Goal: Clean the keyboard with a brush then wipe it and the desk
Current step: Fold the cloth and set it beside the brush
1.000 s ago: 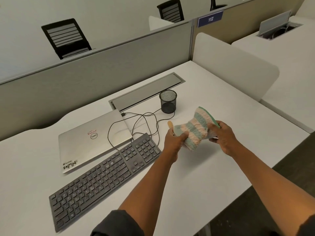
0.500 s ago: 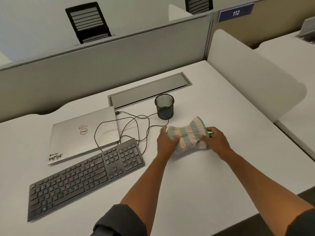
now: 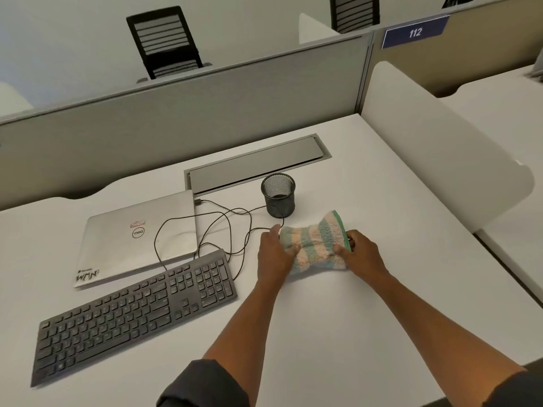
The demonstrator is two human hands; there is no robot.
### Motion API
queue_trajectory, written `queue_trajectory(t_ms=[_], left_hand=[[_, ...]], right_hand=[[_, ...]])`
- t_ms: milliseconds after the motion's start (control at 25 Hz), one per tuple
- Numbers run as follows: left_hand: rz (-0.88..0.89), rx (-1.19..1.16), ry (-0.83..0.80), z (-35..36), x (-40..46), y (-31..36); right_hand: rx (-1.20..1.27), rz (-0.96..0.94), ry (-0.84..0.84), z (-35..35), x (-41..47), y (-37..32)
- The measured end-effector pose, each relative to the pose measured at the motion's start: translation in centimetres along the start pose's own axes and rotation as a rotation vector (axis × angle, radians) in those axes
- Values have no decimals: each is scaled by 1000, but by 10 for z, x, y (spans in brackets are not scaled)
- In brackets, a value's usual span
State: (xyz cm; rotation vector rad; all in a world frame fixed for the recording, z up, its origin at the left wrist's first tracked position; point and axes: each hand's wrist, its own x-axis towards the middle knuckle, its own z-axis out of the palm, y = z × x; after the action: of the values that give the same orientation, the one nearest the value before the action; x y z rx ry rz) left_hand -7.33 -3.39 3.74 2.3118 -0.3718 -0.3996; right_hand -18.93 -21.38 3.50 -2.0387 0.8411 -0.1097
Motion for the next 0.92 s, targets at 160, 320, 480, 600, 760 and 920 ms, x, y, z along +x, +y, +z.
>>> queue_trajectory(t_ms=[160, 320, 480, 600, 760, 920], left_hand=[[11, -17, 5, -9, 1, -1], [30, -83, 120, -20, -3, -8], [8, 4, 181, -34, -6, -16], [-33, 44, 161, -43, -11, -20], [-77, 118, 73, -45, -18, -31], [-93, 265, 11, -40, -26, -31]], right_hand=[[54, 5, -49, -5, 2, -7], [-5, -78, 94, -6, 7, -16], [-128, -211, 196, 1, 10, -43], [-369, -285, 350, 7, 6, -65], [-479, -280, 309, 18, 5, -78], [-377, -436, 190, 35, -5, -88]])
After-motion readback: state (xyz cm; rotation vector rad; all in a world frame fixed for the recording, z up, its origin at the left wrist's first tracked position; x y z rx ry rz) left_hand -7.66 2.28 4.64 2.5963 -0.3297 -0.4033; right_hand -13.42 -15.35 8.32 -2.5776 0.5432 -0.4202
